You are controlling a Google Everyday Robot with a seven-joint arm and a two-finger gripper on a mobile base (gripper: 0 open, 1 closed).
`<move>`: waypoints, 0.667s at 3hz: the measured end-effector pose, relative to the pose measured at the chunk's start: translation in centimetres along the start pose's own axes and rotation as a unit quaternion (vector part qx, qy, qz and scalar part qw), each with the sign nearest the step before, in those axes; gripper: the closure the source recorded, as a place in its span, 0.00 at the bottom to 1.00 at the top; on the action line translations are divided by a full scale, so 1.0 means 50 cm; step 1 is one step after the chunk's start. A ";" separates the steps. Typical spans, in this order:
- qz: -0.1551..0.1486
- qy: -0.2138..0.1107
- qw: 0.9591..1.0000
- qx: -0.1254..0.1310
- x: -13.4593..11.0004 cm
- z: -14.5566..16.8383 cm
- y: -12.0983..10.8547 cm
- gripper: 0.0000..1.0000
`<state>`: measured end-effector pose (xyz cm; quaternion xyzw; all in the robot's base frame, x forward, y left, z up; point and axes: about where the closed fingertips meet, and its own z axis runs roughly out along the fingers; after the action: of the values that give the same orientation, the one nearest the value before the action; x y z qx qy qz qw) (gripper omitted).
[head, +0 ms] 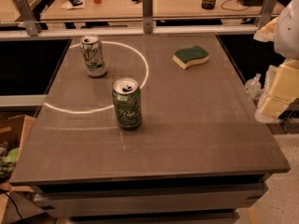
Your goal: Move green can near sponge
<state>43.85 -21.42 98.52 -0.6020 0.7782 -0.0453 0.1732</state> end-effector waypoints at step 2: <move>0.010 -0.003 1.000 0.003 -0.001 -0.002 0.004 0.00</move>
Offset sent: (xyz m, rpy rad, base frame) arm -0.0074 0.0020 -0.0034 0.0461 0.0024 -0.0784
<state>43.66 -21.33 98.57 -0.5936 0.7836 -0.0439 0.1777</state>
